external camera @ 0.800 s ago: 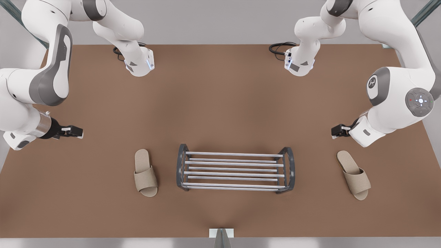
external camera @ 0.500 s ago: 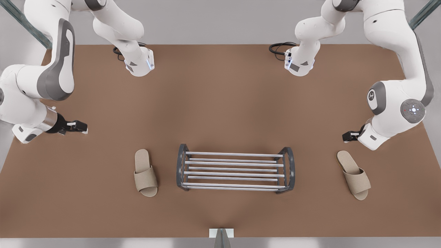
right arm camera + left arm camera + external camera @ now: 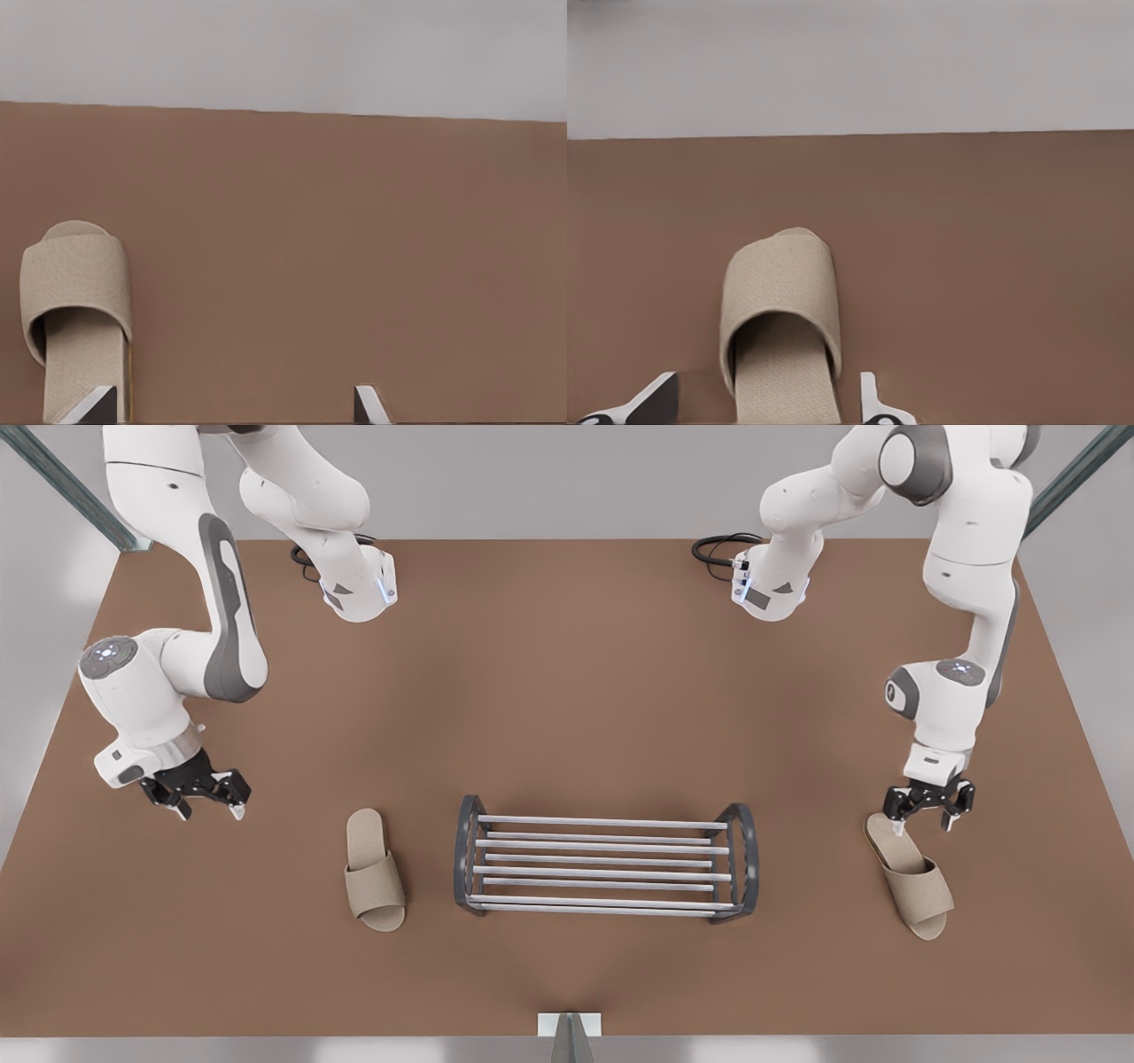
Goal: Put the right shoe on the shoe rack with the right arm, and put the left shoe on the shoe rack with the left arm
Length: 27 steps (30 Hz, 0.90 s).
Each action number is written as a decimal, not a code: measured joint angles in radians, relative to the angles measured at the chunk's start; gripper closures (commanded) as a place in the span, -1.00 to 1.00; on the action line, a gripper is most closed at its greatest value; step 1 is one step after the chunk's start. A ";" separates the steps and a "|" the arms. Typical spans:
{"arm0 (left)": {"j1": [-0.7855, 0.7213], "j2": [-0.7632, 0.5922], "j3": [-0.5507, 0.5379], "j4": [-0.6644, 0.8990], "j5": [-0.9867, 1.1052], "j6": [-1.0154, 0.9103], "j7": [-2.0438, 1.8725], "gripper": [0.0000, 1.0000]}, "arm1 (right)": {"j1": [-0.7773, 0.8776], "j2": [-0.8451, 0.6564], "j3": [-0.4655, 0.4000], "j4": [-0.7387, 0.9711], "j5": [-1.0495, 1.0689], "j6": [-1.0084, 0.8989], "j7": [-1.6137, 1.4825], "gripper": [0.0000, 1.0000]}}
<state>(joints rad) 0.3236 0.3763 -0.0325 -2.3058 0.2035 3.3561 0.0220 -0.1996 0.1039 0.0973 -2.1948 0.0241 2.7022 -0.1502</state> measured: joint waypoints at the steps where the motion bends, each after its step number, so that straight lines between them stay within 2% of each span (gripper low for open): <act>1: 0.000 0.019 0.010 0.000 0.000 0.020 0.000 -1.00 | -0.001 0.021 0.014 -0.064 0.001 0.085 0.004 -1.00; 6: -0.009 0.109 0.049 0.042 0.000 0.083 0.000 -1.00 | 0.018 0.078 0.065 -0.247 0.001 0.464 0.016 -1.00; 10: -0.031 0.201 0.091 0.113 -0.001 0.107 0.000 -1.00 | 0.026 0.129 0.101 -0.262 -0.001 0.631 0.023 -1.00; 19: -0.046 0.327 0.128 0.238 -0.002 0.130 -0.001 -1.00 | 0.038 0.340 0.122 -0.168 -0.047 0.767 0.027 -1.00; 27: -0.046 0.390 0.129 0.313 -0.001 0.136 -0.002 -1.00 | 0.040 0.418 0.122 -0.120 -0.063 0.797 0.026 -1.00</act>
<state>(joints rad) 0.2777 0.7666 0.0968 -1.9924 0.2024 3.4923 0.0198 -0.1594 0.5219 0.2192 -2.3151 -0.0393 3.4991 -0.1240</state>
